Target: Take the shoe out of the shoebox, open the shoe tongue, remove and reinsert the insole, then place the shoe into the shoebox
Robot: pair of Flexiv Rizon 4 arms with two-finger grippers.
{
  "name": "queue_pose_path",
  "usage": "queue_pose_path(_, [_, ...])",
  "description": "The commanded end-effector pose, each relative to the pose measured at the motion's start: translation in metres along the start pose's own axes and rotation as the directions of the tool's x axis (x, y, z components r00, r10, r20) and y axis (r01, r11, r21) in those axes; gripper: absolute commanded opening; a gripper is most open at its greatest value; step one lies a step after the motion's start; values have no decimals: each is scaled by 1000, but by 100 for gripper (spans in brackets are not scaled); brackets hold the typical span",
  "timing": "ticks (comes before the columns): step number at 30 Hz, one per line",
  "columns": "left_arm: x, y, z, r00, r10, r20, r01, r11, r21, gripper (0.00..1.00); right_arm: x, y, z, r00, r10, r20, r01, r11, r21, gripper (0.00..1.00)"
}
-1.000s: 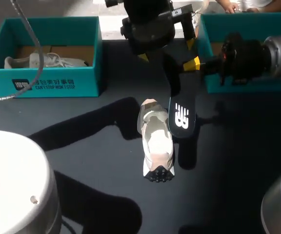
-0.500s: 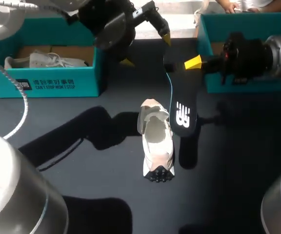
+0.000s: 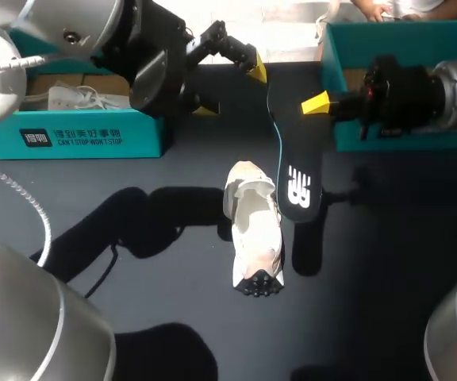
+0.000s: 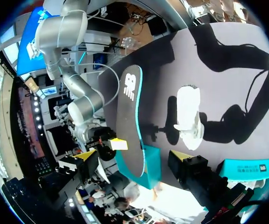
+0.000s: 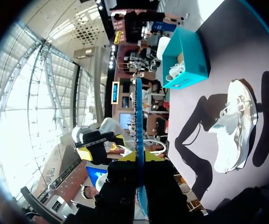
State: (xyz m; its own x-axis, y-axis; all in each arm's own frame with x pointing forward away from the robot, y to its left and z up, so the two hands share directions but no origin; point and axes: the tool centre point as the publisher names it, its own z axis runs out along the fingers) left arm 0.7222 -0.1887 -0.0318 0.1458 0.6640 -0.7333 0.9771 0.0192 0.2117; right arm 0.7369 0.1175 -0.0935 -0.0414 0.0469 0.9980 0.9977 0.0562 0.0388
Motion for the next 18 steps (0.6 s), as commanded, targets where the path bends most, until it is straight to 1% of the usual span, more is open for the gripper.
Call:
queue_pose_path(1, [5,-2,1,997,2,78,-2,1000,-4,100,2,-2,1,1000,-5,-7,5,1000,-7,0])
queue_pose_path(3, [5,-2,1,997,2,78,-2,1000,-4,100,4,-2,2,1000,-12,-11,12,1000,-10,0])
queue_pose_path(5, [9,1,6,989,-16,148,17,1000,-8,100,6,-2,2,1000,-18,-14,18,1000,-9,0])
queue_pose_path(6, [12,3,9,986,-28,166,33,999,-27,100,8,-2,3,1000,-20,-15,20,1000,-8,0])
queue_pose_path(7, [14,5,11,980,-13,196,18,1000,-24,100,9,-2,3,1000,-24,-16,24,1000,-7,0])
queue_pose_path(9, [16,8,15,964,-48,261,56,998,-26,100,10,-3,3,999,-28,-18,28,1000,-6,0])
queue_pose_path(10, [17,9,16,957,-14,291,22,1000,-22,100,11,-4,3,999,-30,-23,30,1000,-7,0])
queue_pose_path(11, [17,9,18,944,-26,330,35,999,-23,100,11,-4,4,999,-31,-24,31,1000,-6,0])
queue_pose_path(14, [15,11,24,923,-11,384,25,999,-32,100,11,-6,7,998,-33,-45,33,999,-8,0])
queue_pose_path(17, [14,14,30,901,-30,432,51,998,-37,100,11,-8,9,998,-36,-51,36,999,-10,0])
queue_pose_path(18, [14,17,33,900,-35,435,59,997,-40,93,12,-9,9,998,-37,-53,36,999,-10,0])
